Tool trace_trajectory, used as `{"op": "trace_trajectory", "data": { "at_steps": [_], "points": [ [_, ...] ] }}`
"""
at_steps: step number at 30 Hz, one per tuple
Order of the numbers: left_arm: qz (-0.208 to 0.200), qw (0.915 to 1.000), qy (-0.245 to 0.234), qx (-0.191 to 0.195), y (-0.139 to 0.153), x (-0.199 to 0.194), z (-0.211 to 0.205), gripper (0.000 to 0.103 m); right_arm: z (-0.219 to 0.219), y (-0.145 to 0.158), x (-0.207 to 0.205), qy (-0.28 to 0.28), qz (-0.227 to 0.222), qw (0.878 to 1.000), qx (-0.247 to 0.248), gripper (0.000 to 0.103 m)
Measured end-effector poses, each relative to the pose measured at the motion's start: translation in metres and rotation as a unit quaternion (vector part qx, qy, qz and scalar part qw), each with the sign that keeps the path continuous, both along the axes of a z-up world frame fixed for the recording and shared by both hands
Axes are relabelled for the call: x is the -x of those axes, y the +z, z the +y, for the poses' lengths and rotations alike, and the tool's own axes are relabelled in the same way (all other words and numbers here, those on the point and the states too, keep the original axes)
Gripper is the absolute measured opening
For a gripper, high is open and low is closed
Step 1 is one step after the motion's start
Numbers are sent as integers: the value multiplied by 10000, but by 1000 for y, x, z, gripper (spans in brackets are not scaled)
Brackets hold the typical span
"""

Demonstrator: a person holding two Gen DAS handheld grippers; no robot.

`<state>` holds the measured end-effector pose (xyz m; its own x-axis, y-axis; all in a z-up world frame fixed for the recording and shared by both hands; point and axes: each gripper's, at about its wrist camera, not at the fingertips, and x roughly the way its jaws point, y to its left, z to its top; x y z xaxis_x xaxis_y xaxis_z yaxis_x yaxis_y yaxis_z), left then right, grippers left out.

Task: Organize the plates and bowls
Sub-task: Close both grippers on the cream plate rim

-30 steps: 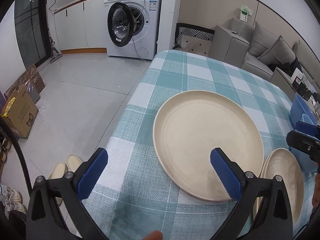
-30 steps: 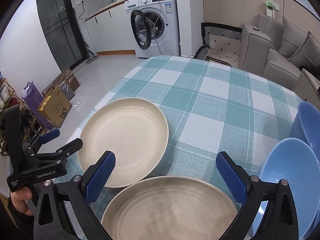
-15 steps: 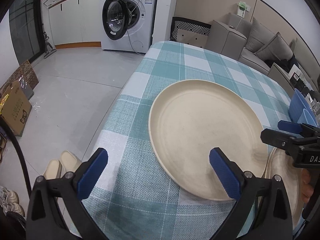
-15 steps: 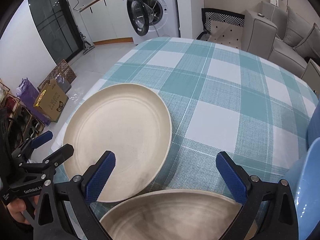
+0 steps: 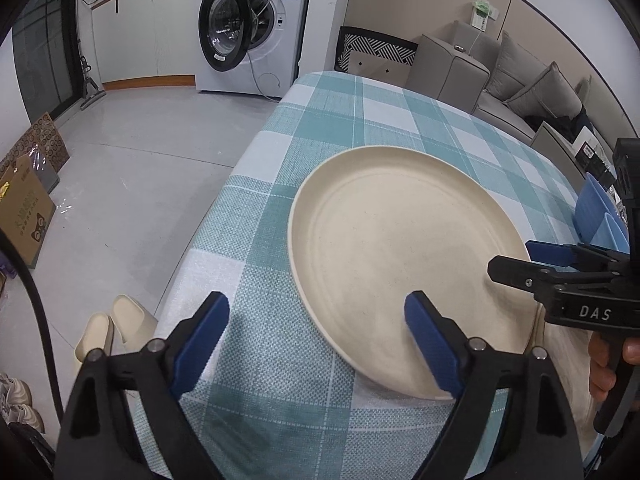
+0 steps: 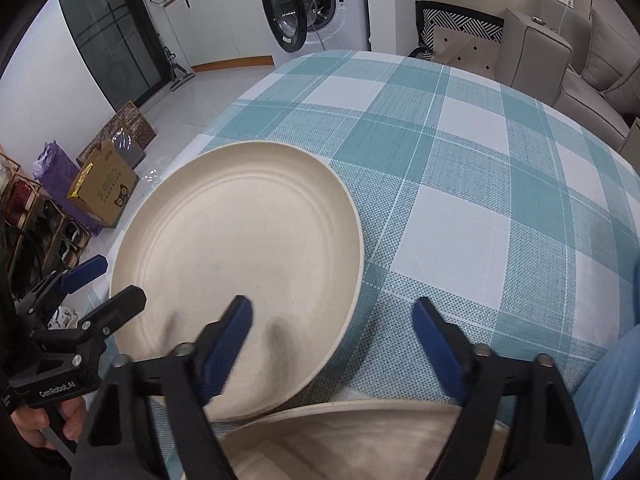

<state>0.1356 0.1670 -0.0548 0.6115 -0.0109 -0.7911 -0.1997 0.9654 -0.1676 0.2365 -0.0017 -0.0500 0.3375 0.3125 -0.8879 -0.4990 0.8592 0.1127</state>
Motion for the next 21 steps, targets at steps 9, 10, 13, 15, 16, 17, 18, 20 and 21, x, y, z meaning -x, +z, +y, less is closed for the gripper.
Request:
{"op": "trace_trajectory", "data": {
  "at_steps": [9,10,13,15,16,17,18,20,21],
  "points": [
    [98,9997,-122,172,-3,0,-2,68,4,-4,2,90,42,9999,41,50],
    [91,9997,-118,167,-3,0,-3,63,4,-4,3,98,42,9999,38,47],
    [79,9997,-121,206,-3,1,-2,55,3,-3,5,109,13,9999,66,40],
    [63,9997,-131,180,-3,2,-3,49,3,-3,5,114,9,9999,64,37],
    [58,9997,-145,173,-3,2,-2,43,2,-2,6,122,4,9999,58,35],
    [57,9997,-173,167,-3,2,-3,40,3,-2,7,134,-11,9999,64,33],
    [46,9997,-193,165,-3,2,-3,38,4,-3,8,161,-34,9998,70,32],
    [15,9996,-246,119,-2,3,-6,34,6,-2,11,210,-87,9997,95,30],
    [22,9997,-244,61,-2,3,-7,34,7,-2,12,211,-136,9996,133,30]
  ]
}}
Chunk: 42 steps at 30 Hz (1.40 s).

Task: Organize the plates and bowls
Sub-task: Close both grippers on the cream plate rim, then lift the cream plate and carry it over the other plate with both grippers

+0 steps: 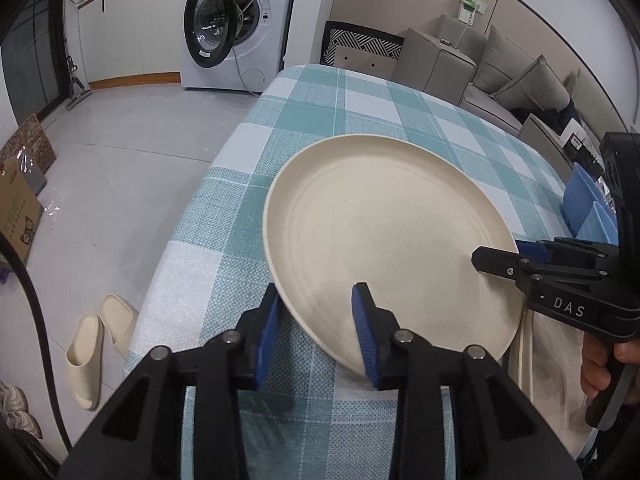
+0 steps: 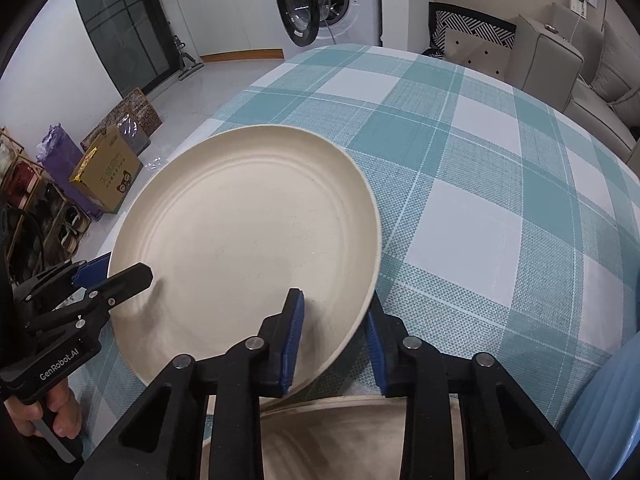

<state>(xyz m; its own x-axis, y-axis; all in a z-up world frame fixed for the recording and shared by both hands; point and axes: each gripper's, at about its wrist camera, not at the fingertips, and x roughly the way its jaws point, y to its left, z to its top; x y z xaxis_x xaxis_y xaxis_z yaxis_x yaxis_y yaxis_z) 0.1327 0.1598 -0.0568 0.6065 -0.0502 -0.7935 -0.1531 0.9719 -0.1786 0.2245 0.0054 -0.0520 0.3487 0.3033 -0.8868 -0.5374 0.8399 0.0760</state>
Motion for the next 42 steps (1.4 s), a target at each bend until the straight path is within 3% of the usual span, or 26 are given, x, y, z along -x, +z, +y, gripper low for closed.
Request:
{"op": "trace_trajectory", "data": {
  "at_steps": [7,21,42],
  "points": [
    [-37,10000,21,-24,1,1,2,29,-2,1,2,-63,-123,9999,-8,23],
    [-136,9998,108,-115,8,6,3,28,-1,8,6,-13,-271,9996,-43,23],
    [-567,9983,-111,-68,45,20,-13,29,-28,52,31,-242,-610,9975,-268,23]
  ]
}}
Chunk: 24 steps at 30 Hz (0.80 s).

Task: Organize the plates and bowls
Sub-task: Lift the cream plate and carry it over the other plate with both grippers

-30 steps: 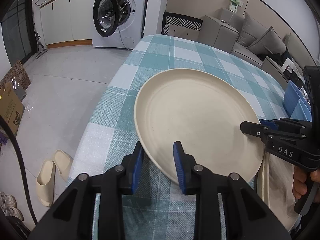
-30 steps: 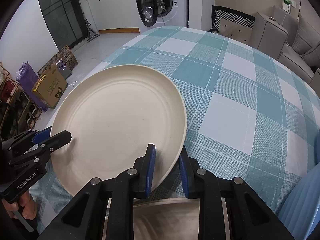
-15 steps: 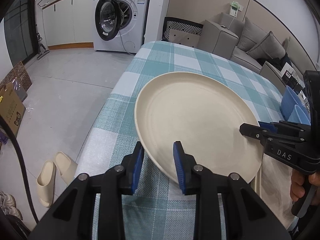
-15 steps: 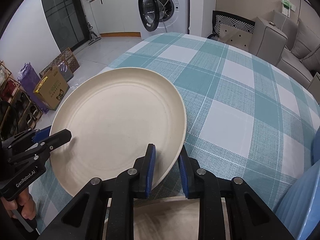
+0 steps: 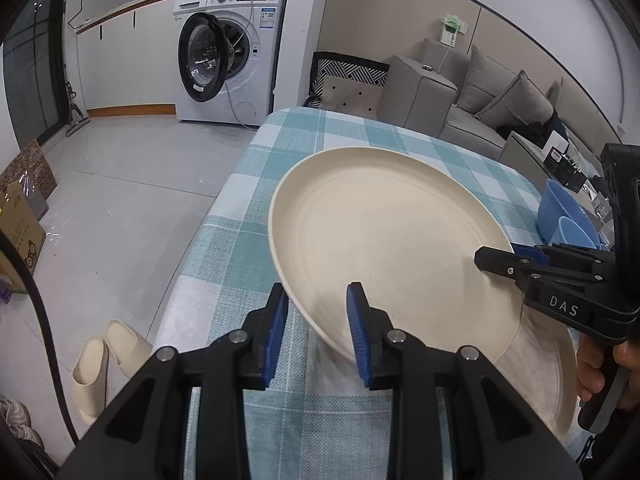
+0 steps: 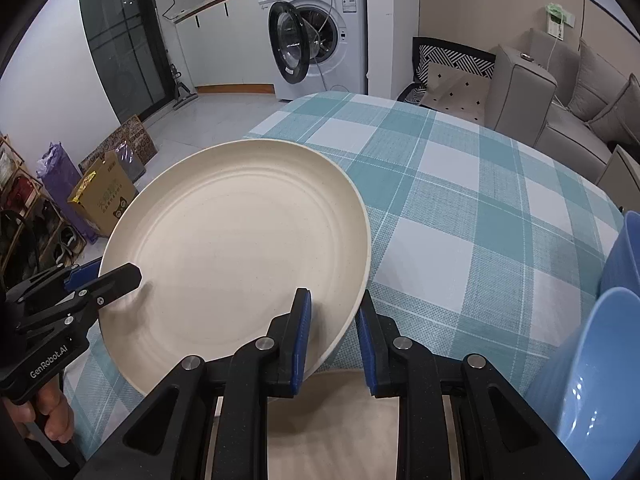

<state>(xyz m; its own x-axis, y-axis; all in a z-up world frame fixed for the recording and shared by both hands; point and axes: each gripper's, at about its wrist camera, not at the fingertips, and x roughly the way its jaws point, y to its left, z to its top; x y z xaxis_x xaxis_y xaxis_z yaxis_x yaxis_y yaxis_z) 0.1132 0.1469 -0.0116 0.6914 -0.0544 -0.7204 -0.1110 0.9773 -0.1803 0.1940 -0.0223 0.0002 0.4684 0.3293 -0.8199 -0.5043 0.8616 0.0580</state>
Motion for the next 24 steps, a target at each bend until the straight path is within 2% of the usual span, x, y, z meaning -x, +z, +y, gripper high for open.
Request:
{"op": "trace_trajectory", "data": {
  "at_steps": [24],
  "points": [
    [-249,9979,-602,-36,27,17,-51,29,-72,34,43,-551,-142,9979,-324,23]
  ]
}}
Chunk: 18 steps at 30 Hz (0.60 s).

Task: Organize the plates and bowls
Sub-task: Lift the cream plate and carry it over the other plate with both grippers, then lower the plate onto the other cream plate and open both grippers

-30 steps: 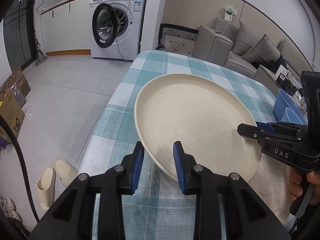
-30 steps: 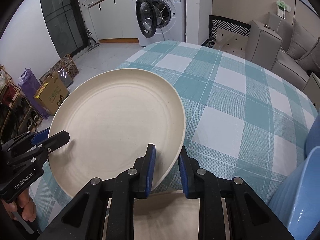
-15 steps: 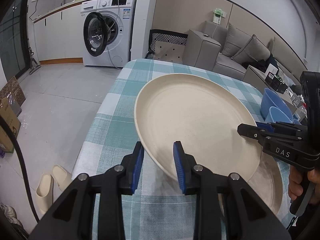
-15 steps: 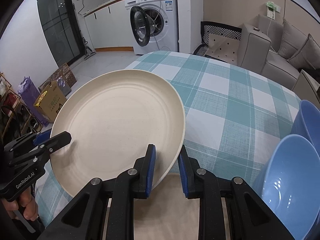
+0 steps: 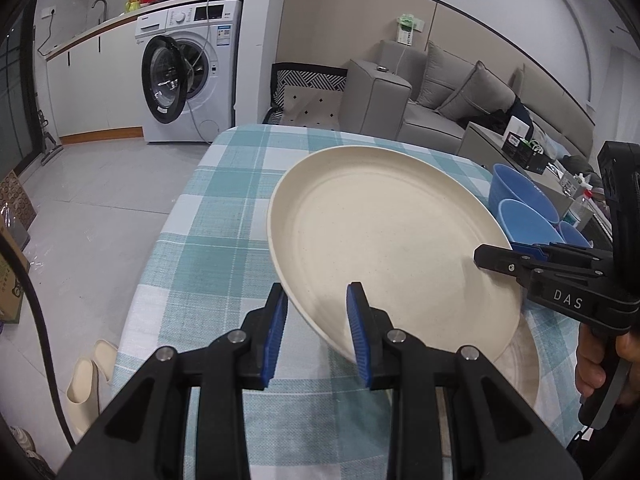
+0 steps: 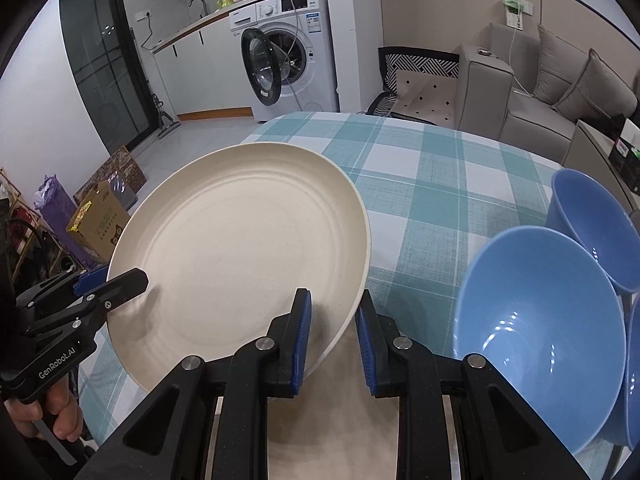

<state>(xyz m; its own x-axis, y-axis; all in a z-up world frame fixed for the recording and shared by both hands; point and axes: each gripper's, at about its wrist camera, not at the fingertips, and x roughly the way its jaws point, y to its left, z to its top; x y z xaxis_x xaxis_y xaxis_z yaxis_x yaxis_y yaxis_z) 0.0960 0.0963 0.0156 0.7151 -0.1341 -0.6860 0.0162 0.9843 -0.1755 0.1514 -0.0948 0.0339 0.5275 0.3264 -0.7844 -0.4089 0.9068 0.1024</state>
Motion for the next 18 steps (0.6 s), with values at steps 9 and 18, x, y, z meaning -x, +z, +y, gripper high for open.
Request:
{"op": "trace_trajectory", "data": {
  "at_steps": [9,18],
  "points": [
    [-9,9996,-256,-87,1,8,-25,29,-31,6,18,-188,-39,9998,-108,23],
    [36,9986,-483,-203,-3,20,-49,30,-57,7,31,-304,-57,9994,-177,23]
  ]
}}
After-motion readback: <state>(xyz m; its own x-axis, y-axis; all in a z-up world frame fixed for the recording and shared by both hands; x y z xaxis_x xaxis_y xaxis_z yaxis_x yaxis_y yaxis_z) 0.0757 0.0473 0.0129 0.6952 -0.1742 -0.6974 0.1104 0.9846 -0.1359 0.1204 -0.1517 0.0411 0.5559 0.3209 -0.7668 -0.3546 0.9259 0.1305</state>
